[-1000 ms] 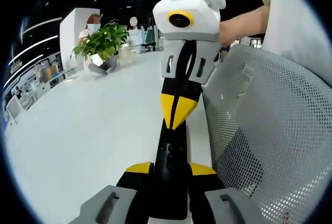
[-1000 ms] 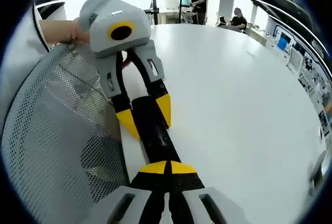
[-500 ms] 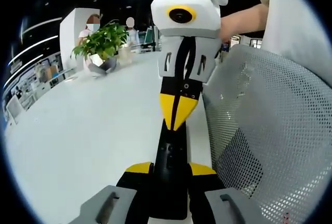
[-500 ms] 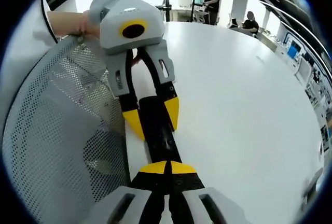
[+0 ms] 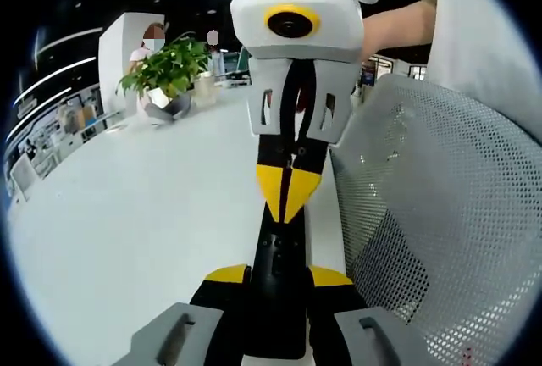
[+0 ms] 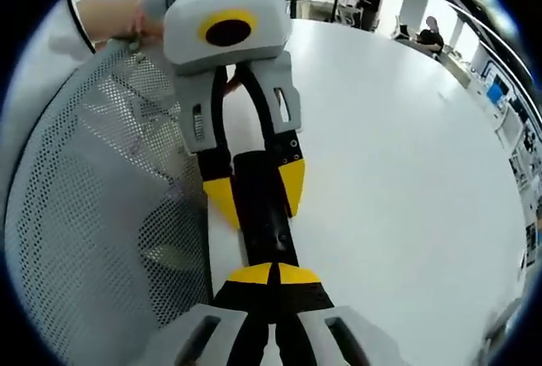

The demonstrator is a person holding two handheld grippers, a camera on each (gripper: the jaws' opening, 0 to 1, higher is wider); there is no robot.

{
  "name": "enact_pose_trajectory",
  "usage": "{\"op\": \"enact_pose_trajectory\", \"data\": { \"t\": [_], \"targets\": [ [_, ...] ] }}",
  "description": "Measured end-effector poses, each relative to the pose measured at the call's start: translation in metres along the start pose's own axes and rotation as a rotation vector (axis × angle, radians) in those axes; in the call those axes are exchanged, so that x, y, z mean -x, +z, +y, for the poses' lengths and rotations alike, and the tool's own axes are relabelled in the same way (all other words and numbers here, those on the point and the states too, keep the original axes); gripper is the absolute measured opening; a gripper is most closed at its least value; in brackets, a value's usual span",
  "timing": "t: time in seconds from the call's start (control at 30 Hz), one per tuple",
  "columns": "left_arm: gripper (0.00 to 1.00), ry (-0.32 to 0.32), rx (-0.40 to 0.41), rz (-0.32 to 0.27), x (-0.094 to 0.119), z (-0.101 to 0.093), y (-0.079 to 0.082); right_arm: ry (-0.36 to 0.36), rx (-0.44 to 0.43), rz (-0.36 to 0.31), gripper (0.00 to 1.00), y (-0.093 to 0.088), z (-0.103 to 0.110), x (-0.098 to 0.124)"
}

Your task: Press the specified remote control buttons in sequence, fully releasing each button before pressing the next.

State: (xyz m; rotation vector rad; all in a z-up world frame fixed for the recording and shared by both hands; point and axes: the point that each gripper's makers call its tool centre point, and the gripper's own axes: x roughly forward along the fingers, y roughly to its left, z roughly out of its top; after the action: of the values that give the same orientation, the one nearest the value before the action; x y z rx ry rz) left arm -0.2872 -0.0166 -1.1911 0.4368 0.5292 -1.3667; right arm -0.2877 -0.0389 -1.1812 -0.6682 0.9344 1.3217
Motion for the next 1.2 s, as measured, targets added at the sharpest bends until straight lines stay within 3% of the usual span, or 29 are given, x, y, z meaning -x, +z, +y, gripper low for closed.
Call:
{"op": "enact_pose_trajectory", "data": {
  "t": [0.07, 0.2, 0.3, 0.37, 0.43, 0.47, 0.83, 0.9, 0.93, 1.03, 1.2],
  "targets": [
    [0.25, 0.0, 0.0, 0.0, 0.0, 0.0, 0.0, -0.001, -0.006, -0.013, 0.0, -0.002, -0.001, 0.001],
    [0.25, 0.002, 0.001, 0.001, 0.0, -0.001, 0.0, -0.034, 0.108, -0.01, 0.0, 0.002, 0.002, 0.002],
    [0.25, 0.001, -0.001, 0.002, 0.0, -0.001, 0.0, -0.022, 0.122, -0.026, 0.0, 0.01, 0.007, 0.0],
    [0.25, 0.001, -0.002, 0.002, 0.0, -0.001, 0.0, -0.019, 0.129, -0.016, 0.0, 0.011, 0.006, -0.003],
    [0.25, 0.001, -0.002, 0.003, 0.0, -0.001, 0.0, -0.032, 0.193, 0.047, 0.0, 0.004, 0.003, -0.006],
    [0.25, 0.001, -0.002, 0.003, 0.0, -0.001, 0.0, -0.028, 0.215, 0.022, 0.0, 0.009, 0.005, -0.007],
    [0.25, 0.001, -0.003, 0.004, 0.0, -0.002, 0.0, 0.025, 0.239, 0.085, 0.0, 0.006, 0.005, -0.006],
    [0.25, 0.002, -0.003, 0.003, 0.0, -0.002, 0.0, 0.033, 0.232, 0.076, 0.0, 0.007, 0.004, -0.004],
    [0.25, 0.002, -0.003, 0.004, 0.0, -0.002, 0.0, 0.042, 0.186, 0.062, 0.0, 0.006, 0.005, -0.003],
    [0.25, 0.002, -0.003, 0.005, 0.0, -0.002, 0.0, 0.019, 0.191, 0.058, 0.07, 0.003, 0.0, 0.002],
    [0.25, 0.001, -0.003, 0.005, 0.0, -0.002, 0.001, 0.031, 0.187, 0.054, 0.08, 0.003, -0.001, 0.004]
  ]
}}
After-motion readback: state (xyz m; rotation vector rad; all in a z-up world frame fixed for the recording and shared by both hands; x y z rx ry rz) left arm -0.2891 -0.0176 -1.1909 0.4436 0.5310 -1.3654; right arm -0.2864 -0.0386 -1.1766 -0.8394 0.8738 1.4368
